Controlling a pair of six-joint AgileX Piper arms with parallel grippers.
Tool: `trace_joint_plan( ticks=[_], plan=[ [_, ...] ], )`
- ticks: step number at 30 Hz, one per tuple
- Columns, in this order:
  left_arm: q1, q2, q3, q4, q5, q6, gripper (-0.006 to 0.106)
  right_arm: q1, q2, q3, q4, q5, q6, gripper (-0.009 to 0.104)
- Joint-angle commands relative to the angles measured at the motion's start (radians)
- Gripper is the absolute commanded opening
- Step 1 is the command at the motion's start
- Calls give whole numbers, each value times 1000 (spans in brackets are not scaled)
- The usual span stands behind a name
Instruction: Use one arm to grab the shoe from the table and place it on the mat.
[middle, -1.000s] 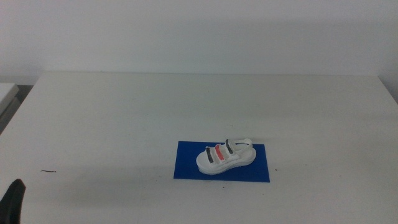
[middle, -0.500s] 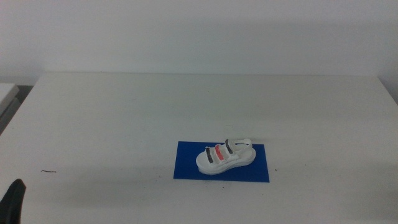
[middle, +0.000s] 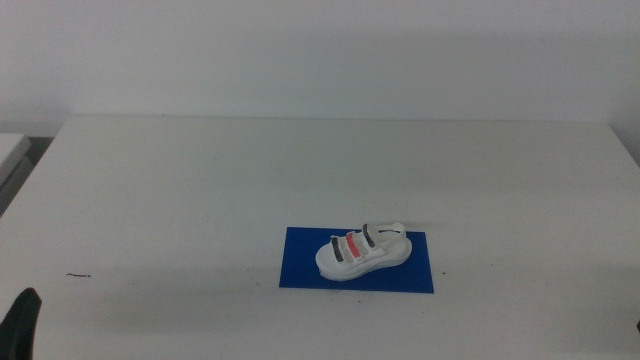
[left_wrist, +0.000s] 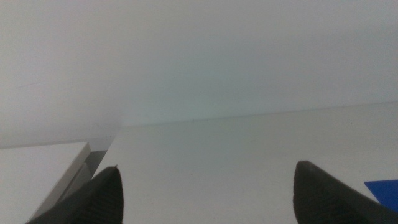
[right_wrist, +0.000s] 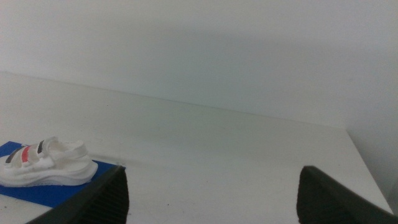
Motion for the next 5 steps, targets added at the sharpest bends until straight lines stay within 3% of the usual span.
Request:
trace_joint_plan(
  ticks=[1, 5],
  plan=[
    [0, 5, 1, -4, -11, -3, 94, 0, -5, 3, 6, -3, -8, 93],
    [0, 5, 1, -4, -11, -3, 94, 0, -5, 3, 8, -3, -8, 93]
  ],
)
